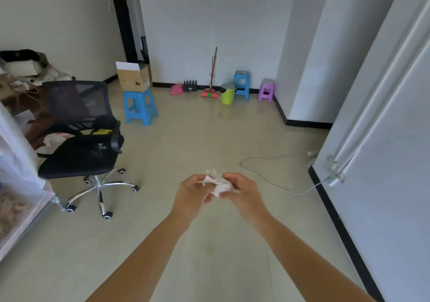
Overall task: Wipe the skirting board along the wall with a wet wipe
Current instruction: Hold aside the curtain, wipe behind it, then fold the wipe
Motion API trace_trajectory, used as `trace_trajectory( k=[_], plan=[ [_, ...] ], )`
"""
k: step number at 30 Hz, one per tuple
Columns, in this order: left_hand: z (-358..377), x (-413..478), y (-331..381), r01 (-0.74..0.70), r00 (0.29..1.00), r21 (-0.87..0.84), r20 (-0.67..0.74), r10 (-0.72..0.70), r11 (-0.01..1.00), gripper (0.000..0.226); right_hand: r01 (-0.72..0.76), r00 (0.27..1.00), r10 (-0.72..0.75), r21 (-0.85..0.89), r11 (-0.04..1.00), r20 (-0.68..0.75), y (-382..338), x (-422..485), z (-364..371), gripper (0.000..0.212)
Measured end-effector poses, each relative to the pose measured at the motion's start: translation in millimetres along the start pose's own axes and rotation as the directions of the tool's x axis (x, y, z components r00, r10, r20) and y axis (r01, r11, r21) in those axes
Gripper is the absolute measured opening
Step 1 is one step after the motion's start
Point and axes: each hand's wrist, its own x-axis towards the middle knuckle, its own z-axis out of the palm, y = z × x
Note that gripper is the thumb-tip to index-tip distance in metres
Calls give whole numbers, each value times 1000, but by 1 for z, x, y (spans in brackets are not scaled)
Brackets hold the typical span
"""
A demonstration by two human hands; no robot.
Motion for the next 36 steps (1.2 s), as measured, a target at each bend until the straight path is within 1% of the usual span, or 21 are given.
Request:
trace_trajectory(
  k=[3,5,7,12,14,18,19,22,23,25,27,28,29,30,31,32,33,34,36],
  plan=[
    [3,80,22,56,998,-98,18,-55,994,20,-93,995,98,260,961,-6,-6,84,-9,30],
    [8,133,30,94,995,-153,56,-87,984,23,-106,992,123,330,938,-31,-1,139,-18,30],
    [15,192,33,123,990,-187,92,-108,974,25,-95,992,118,322,942,-53,7,195,-25,29],
    [44,346,45,163,980,-251,150,-128,954,27,-150,974,200,351,924,-110,39,349,-44,49],
    [60,410,56,200,975,-272,149,-164,941,28,-156,975,201,369,917,-89,46,412,-60,50],
    [83,530,85,263,963,-317,140,-230,911,24,-183,980,197,312,932,-15,40,534,-86,65],
    [86,559,91,271,962,-326,130,-240,906,23,-190,979,203,307,933,-8,36,564,-89,66],
    [89,641,110,286,958,-341,119,-261,896,21,-195,979,204,353,915,13,28,652,-91,57],
    [89,670,114,290,957,-350,118,-265,891,21,-203,978,208,356,912,25,27,681,-89,58],
    [88,730,119,295,955,-366,111,-274,882,20,-220,974,223,339,915,30,32,743,-86,71],
    [86,795,123,294,956,-348,114,-271,890,19,-213,977,209,253,944,43,38,808,-82,87],
    [85,829,125,291,956,-330,120,-266,898,19,-197,980,188,163,967,70,41,845,-79,91],
    [84,865,128,293,956,-305,124,-267,906,18,-176,980,168,64,982,105,42,880,-75,90],
    [82,899,131,297,954,-275,130,-270,915,16,-154,979,152,3,988,136,44,916,-71,82],
    [80,936,136,299,952,-241,141,-272,923,14,-139,978,139,-7,990,158,46,954,-67,65],
    [78,973,142,295,951,-210,156,-266,932,14,-151,977,146,20,988,158,45,990,-63,43],
    [76,1009,149,283,953,-179,167,-254,942,15,-175,978,168,47,983,121,44,1023,-62,23],
    [76,1045,156,269,955,-153,171,-243,951,17,-189,981,186,48,981,63,44,1055,-62,11],
    [80,1104,168,255,957,-121,175,-232,959,23,-224,974,226,46,973,-19,40,1103,-70,10]
  ],
)
